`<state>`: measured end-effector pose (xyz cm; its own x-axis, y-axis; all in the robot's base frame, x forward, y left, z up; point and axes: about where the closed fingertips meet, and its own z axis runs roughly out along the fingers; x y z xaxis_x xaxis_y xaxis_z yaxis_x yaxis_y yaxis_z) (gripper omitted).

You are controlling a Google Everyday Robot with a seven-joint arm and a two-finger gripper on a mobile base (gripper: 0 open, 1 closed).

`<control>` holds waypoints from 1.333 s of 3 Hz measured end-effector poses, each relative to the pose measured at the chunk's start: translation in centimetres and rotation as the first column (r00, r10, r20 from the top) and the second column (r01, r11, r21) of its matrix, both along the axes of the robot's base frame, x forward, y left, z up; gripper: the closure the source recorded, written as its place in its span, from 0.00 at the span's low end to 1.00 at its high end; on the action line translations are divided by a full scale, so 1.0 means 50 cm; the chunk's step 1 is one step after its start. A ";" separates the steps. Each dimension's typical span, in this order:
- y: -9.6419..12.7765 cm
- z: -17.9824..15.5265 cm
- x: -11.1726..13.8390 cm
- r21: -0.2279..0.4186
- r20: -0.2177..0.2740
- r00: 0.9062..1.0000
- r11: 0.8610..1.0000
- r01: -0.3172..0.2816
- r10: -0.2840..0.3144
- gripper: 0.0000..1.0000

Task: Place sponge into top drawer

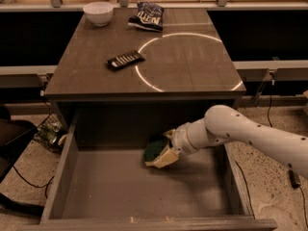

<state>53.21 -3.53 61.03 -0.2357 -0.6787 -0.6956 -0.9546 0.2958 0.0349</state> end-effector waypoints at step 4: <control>0.017 -0.006 -0.003 0.005 -0.008 1.000 1.000 -0.011 0.011 0.12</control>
Offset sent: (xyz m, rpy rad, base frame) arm 0.0007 0.0045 -0.0007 0.0027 0.0029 0.0016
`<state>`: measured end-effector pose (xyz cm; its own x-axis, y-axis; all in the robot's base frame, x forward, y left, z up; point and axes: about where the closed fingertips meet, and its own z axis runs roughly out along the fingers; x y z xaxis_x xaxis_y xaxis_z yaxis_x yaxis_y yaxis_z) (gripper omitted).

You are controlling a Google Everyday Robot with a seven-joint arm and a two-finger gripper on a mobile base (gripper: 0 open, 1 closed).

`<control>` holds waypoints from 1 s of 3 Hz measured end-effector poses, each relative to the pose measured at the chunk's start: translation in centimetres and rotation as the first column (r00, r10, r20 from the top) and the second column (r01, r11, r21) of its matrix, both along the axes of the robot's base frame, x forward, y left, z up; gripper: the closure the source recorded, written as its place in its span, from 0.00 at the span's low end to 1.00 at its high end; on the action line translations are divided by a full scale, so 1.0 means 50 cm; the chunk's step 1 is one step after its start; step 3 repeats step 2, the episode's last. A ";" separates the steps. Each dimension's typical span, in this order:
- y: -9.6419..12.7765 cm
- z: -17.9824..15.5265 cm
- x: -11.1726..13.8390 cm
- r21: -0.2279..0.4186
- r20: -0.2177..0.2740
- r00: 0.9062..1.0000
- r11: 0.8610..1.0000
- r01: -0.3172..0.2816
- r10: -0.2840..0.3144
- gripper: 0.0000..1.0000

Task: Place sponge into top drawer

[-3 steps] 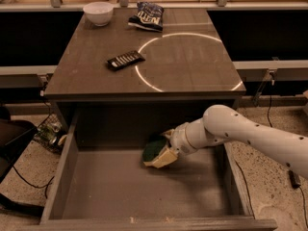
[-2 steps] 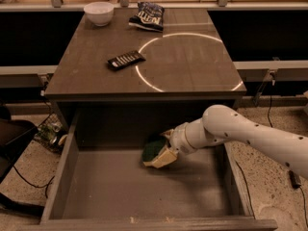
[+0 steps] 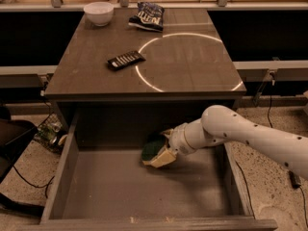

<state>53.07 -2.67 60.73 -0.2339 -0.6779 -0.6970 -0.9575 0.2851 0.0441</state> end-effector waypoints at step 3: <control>0.003 -0.002 -0.001 0.000 -0.002 1.000 1.000 -0.003 0.003 0.00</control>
Offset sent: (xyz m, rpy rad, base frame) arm -0.0005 0.0012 -0.0007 0.0004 0.0014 0.0025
